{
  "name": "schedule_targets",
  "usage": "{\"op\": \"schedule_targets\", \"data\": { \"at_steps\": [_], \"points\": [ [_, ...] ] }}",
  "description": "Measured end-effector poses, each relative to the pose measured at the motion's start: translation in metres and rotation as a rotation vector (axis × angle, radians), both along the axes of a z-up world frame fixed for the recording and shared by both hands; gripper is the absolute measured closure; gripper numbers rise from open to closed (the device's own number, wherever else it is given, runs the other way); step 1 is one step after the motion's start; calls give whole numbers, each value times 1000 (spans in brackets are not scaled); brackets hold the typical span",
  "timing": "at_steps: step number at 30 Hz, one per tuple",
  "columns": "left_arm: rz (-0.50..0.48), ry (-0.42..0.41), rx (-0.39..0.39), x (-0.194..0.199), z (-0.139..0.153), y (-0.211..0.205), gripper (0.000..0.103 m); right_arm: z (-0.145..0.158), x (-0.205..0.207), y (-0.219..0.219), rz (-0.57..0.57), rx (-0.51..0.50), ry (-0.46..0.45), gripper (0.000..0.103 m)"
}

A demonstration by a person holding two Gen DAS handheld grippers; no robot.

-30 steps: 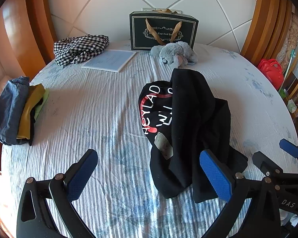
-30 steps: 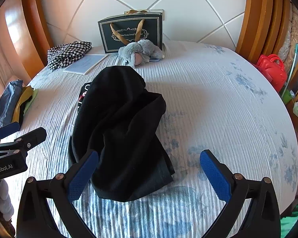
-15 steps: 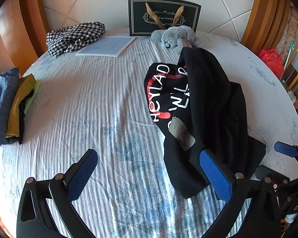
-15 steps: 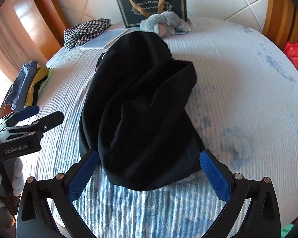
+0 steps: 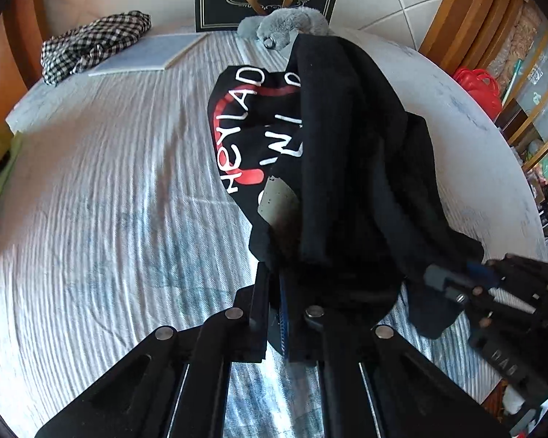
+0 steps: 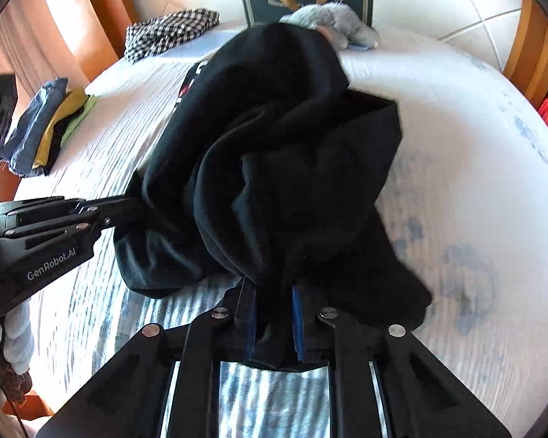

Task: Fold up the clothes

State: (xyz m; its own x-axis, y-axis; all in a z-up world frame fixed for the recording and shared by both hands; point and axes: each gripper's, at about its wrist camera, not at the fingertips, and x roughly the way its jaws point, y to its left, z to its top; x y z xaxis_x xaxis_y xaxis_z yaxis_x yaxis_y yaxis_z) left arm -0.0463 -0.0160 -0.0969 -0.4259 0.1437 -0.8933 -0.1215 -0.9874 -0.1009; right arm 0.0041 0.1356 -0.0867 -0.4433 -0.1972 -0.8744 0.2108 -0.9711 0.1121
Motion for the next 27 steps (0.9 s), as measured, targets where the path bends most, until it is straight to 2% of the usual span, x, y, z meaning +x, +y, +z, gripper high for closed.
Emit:
{"op": "schedule_targets", "data": {
  "at_steps": [5, 10, 13, 15, 16, 17, 18, 20, 23, 27],
  "points": [
    [-8, 67, 13, 5, 29, 12, 100, 39, 4, 65, -163, 31, 119, 90],
    [19, 86, 38, 1, 43, 12, 96, 58, 9, 153, -378, 95, 159, 90],
    [40, 65, 60, -10, 39, 13, 82, 58, 14, 205, -483, 140, 142, 90],
    [53, 48, 81, -18, 34, 15, 65, 56, 16, 232, -526, 164, 125, 87],
    [54, 49, 93, -22, 33, 18, 62, 54, 15, 245, -546, 175, 112, 75],
    [63, 51, 94, -26, 31, 21, 57, 51, 15, 255, -560, 175, 99, 58],
    [72, 54, 95, -30, 30, 24, 54, 50, 14, 263, -553, 165, 91, 51],
    [85, 42, 88, -39, 26, 28, 51, 48, 12, 273, -520, 146, 66, 26],
    [90, 19, 85, -50, 21, 33, 49, 40, 9, 274, -423, 101, 30, 14],
    [72, -23, 52, -66, 4, 39, 45, 29, 9, 257, -325, 100, 27, 9]
  ]
}}
